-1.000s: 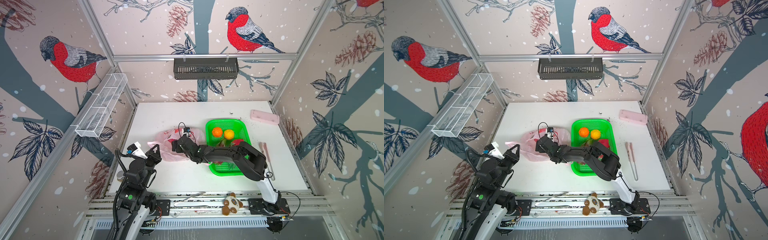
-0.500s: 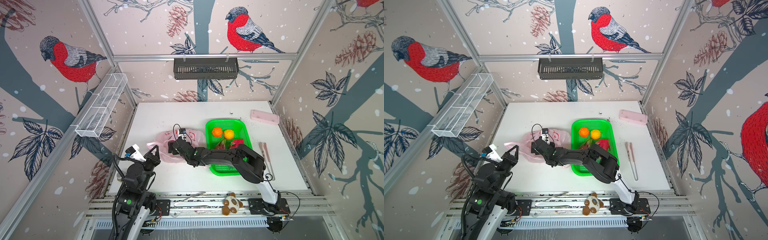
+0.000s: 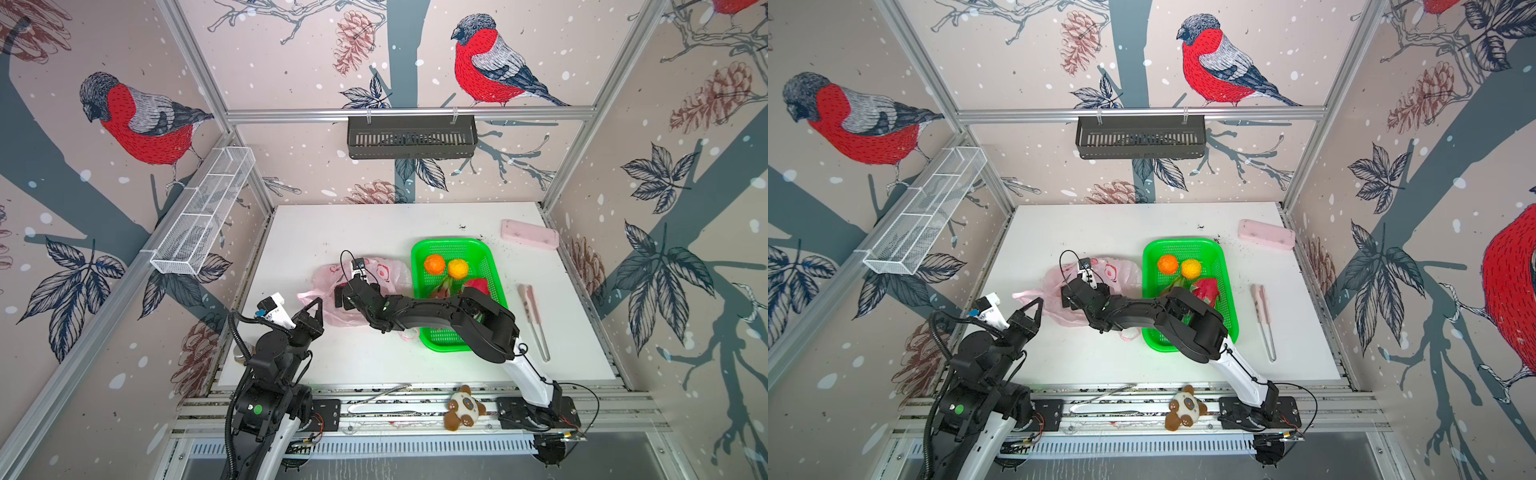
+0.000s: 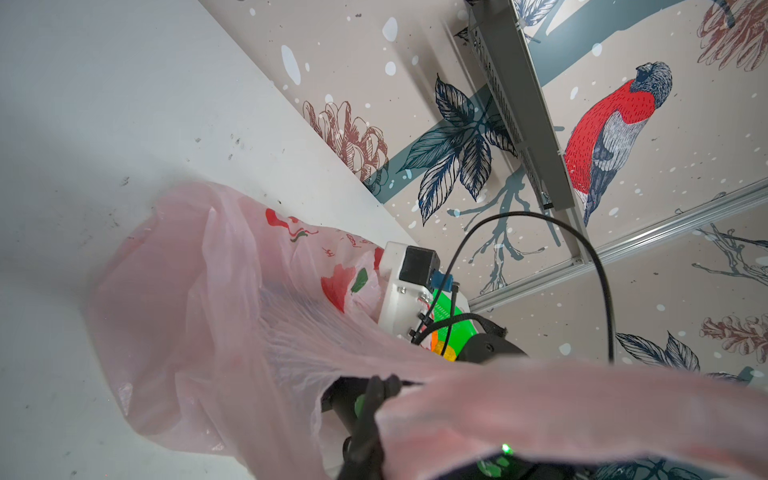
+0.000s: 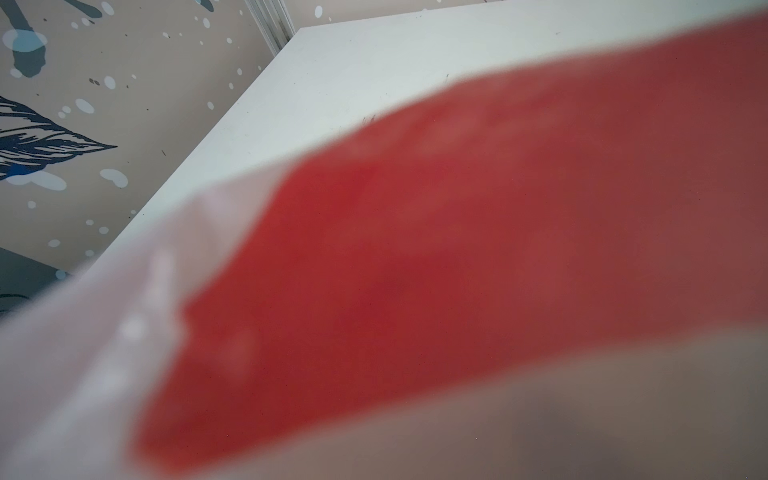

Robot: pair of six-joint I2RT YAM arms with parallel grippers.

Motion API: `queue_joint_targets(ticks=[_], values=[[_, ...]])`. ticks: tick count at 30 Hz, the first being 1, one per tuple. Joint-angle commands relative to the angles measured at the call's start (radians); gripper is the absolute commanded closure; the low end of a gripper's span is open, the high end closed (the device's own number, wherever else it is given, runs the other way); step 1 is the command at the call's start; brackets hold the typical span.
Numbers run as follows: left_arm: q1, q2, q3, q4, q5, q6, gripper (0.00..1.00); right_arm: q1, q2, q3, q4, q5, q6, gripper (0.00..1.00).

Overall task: Untie the knot of the plastic bag and take out the fruit
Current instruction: 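Reach the right gripper deep into the pink bag toward the remaining fruit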

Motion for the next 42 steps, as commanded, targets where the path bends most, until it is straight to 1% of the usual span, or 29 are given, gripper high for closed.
queue_joint_targets(ticks=[1, 6, 10, 14, 22, 28, 33, 39, 42], values=[[-0.001, -0.006, 0.000, 0.007, 0.043, -0.008, 1.00, -0.001, 0.017, 0.011, 0.057, 0.030, -0.014, 0.01], [-0.001, -0.026, 0.001, -0.019, 0.081, -0.020, 1.00, -0.004, 0.047, 0.022, 0.124, 0.055, -0.034, 0.01], [-0.001, -0.045, -0.009, -0.033, 0.125, -0.043, 1.00, -0.012, 0.087, 0.076, 0.119, 0.062, -0.034, 0.01], [-0.001, -0.048, -0.008, -0.049, 0.158, -0.034, 1.00, -0.022, 0.128, 0.136, 0.105, 0.050, -0.038, 0.01], [-0.001, -0.047, -0.006, -0.032, 0.207, -0.007, 1.00, -0.041, 0.229, 0.295, 0.012, 0.010, -0.025, 0.01], [0.000, -0.054, -0.012, -0.035, 0.217, 0.000, 1.00, -0.051, 0.296, 0.397, -0.079, -0.034, -0.007, 0.01], [-0.001, -0.069, -0.023, -0.039, 0.217, -0.007, 1.00, -0.062, 0.325, 0.428, -0.119, -0.045, 0.022, 0.00], [0.000, -0.075, -0.023, -0.059, 0.213, -0.010, 1.00, -0.072, 0.332, 0.425, -0.121, -0.044, 0.038, 0.06], [-0.001, -0.074, -0.020, -0.066, 0.209, -0.010, 1.00, -0.076, 0.332, 0.419, -0.115, -0.047, 0.041, 0.12]])
